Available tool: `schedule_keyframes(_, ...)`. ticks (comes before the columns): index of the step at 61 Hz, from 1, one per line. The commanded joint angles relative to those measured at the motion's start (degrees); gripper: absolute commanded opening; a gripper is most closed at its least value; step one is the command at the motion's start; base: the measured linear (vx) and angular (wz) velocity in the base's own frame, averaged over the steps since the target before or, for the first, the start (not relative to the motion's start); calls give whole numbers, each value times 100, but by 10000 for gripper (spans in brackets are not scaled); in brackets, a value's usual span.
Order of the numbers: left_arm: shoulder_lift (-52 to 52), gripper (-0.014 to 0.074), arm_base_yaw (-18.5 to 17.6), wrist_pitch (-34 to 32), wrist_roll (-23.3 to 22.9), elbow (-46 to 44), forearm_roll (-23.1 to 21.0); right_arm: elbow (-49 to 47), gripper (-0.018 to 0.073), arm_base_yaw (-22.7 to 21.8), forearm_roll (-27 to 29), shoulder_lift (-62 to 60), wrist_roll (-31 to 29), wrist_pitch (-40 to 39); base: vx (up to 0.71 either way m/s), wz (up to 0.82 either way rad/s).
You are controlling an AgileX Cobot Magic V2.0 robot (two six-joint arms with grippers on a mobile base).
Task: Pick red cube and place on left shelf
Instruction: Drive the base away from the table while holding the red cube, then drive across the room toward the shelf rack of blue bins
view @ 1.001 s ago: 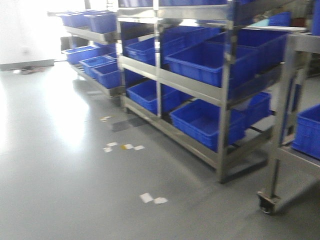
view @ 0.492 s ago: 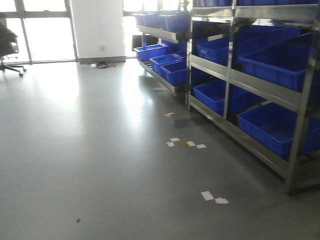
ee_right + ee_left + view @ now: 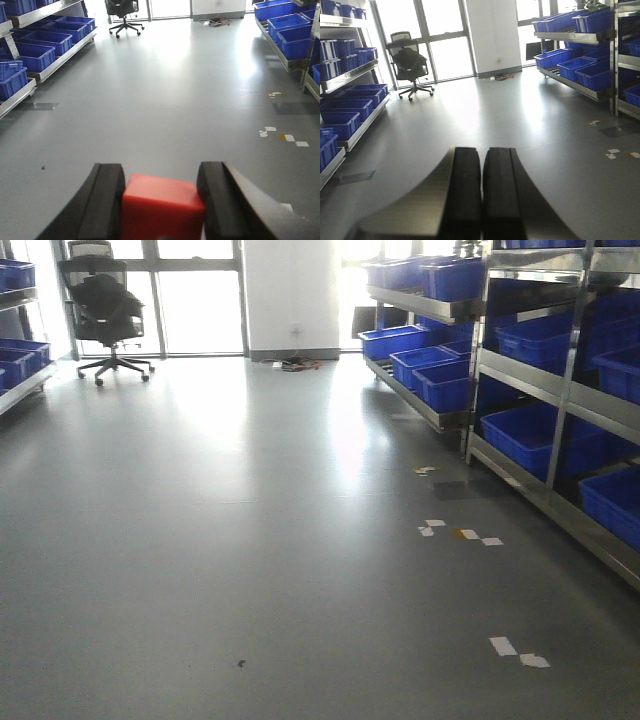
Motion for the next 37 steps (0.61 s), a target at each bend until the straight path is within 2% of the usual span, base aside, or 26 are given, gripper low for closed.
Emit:
schedule_keyframes(1,40,106,-31,-518,3,126,-27,-158,49,-20,-15,-18,-29,-480,1,9)
schedule_keyframes(10,40,106,-31,-518,3,126,-27,-158,49,-20,-15,-18,-29,-480,6,37)
schedule_keyframes(37,40,106,-31,-518,3,126,-27,-158,49,-20,-15,-18,-29,-480,16,14)
